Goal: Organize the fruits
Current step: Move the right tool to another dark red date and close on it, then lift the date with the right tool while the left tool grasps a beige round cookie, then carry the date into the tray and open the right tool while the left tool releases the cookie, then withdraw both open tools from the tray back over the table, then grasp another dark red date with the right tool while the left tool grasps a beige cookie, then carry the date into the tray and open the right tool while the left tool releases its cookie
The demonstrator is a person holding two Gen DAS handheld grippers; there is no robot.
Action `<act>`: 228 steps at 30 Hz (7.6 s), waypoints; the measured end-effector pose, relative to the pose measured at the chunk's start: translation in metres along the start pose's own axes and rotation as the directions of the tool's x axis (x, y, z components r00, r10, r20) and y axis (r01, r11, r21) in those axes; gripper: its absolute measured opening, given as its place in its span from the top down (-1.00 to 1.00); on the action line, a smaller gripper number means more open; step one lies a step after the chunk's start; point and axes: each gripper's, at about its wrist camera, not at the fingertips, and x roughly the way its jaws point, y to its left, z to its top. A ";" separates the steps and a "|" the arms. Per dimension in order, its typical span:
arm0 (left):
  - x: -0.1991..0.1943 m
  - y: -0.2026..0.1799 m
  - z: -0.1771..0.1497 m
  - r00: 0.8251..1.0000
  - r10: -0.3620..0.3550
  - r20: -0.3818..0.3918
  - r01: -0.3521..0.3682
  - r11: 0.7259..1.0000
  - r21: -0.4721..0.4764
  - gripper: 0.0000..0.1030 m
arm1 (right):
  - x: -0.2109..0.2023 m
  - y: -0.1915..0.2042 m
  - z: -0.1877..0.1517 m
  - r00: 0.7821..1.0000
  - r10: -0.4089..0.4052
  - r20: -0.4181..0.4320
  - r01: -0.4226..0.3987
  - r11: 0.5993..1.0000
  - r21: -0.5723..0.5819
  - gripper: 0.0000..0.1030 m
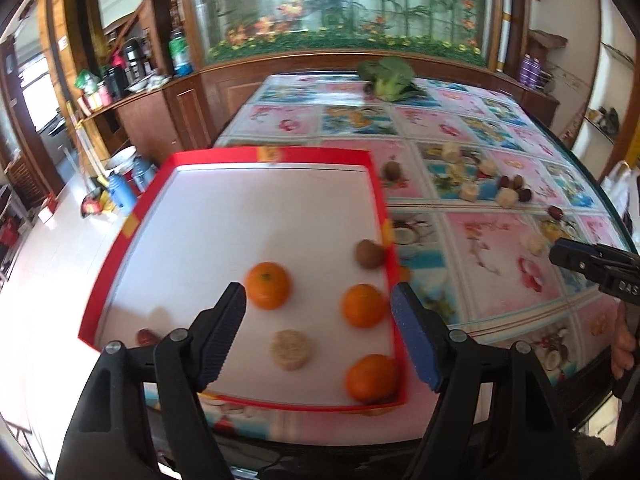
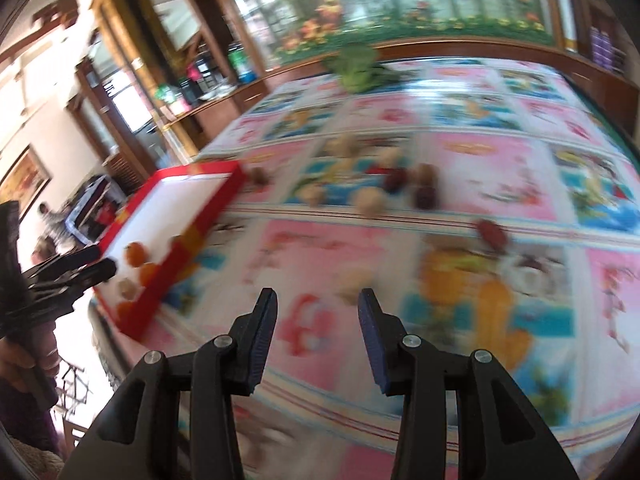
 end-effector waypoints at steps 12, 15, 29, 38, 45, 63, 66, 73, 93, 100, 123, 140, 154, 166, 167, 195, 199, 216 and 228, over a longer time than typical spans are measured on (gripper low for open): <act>0.027 -0.092 0.024 0.982 -0.171 -0.081 0.183 0.969 0.168 -0.47 | -0.005 -0.069 0.028 0.982 -0.189 0.019 0.186 0.978 0.092 0.19; 0.042 -0.103 0.034 0.980 -0.170 -0.107 0.187 0.965 0.184 -0.47 | 0.006 -0.068 0.035 0.972 -0.236 0.016 0.234 0.970 0.067 0.19; 0.068 -0.172 0.043 0.943 -0.262 -0.207 0.315 0.904 0.288 -0.47 | 0.018 -0.080 0.034 0.971 -0.239 0.003 0.238 0.970 0.053 0.60; 0.083 -0.199 0.042 0.927 -0.289 -0.241 0.353 0.889 0.291 -0.42 | 0.013 -0.086 0.035 0.971 -0.240 0.017 0.237 0.967 0.092 0.72; 0.094 -0.208 0.043 0.909 -0.320 -0.265 0.390 0.878 0.276 0.08 | 0.006 -0.089 0.037 0.972 -0.225 0.063 0.215 0.968 0.130 0.72; 0.068 -0.202 0.038 0.918 -0.352 -0.184 0.392 0.879 0.271 0.53 | -0.004 -0.083 0.039 0.967 -0.212 0.141 0.198 0.974 0.111 0.72; 0.052 -0.186 0.040 0.926 -0.355 -0.131 0.377 0.890 0.257 0.53 | -0.001 -0.082 0.040 0.971 -0.198 0.130 0.183 0.976 0.121 0.72; 0.027 -0.109 0.053 0.957 -0.287 -0.029 0.288 0.942 0.171 0.52 | 0.024 -0.023 0.057 0.994 -0.034 0.100 0.027 0.997 0.074 0.73; 0.066 0.121 0.021 0.986 0.128 -0.105 -0.150 0.960 -0.238 0.52 | 0.172 0.199 0.081 0.963 0.176 -0.202 -0.210 0.965 -0.160 0.74; 0.073 0.131 0.013 0.982 0.135 -0.131 -0.164 0.955 -0.248 0.52 | 0.180 0.210 0.079 0.964 0.136 -0.227 -0.180 0.966 -0.186 0.74; 0.041 0.075 0.034 0.988 0.149 -0.040 -0.154 0.971 -0.183 -0.55 | 0.100 0.097 0.089 0.983 0.185 0.001 -0.183 0.972 -0.145 0.39; 0.058 -0.093 0.064 0.995 -0.077 -0.068 0.086 0.986 0.146 -0.55 | 0.031 -0.052 0.072 0.996 -0.078 0.043 0.078 0.997 -0.014 0.39; 0.106 -0.130 0.073 0.976 -0.133 -0.172 0.165 0.969 0.182 -0.55 | 0.053 -0.052 0.066 0.990 -0.131 -0.046 0.127 0.989 -0.078 0.38; 0.139 -0.142 0.094 0.965 -0.176 -0.195 0.215 0.955 0.203 -0.53 | 0.063 -0.042 0.063 0.980 -0.194 -0.040 0.187 0.972 -0.146 0.50; 0.141 -0.142 0.095 0.965 -0.176 -0.194 0.215 0.955 0.204 -0.49 | 0.063 -0.043 0.064 0.981 -0.191 -0.041 0.184 0.973 -0.142 0.51; 0.051 -0.091 0.069 0.986 -0.163 0.027 0.157 0.977 0.142 0.47 | 0.031 -0.053 0.074 0.968 -0.199 0.154 0.203 0.979 -0.010 0.52; 0.033 -0.040 0.056 0.996 -0.084 0.043 0.082 0.996 0.043 0.47 | 0.038 -0.021 0.075 0.985 -0.110 0.133 0.116 0.993 -0.034 0.53; 0.026 0.095 0.022 0.988 0.151 0.037 -0.142 0.972 -0.189 0.47 | 0.134 0.184 0.075 0.989 0.142 -0.031 -0.145 0.943 -0.298 0.53; 0.088 0.086 0.052 0.986 0.147 -0.083 -0.157 0.979 -0.129 0.46 | 0.163 0.180 0.071 0.984 0.114 -0.133 -0.143 0.961 -0.238 0.53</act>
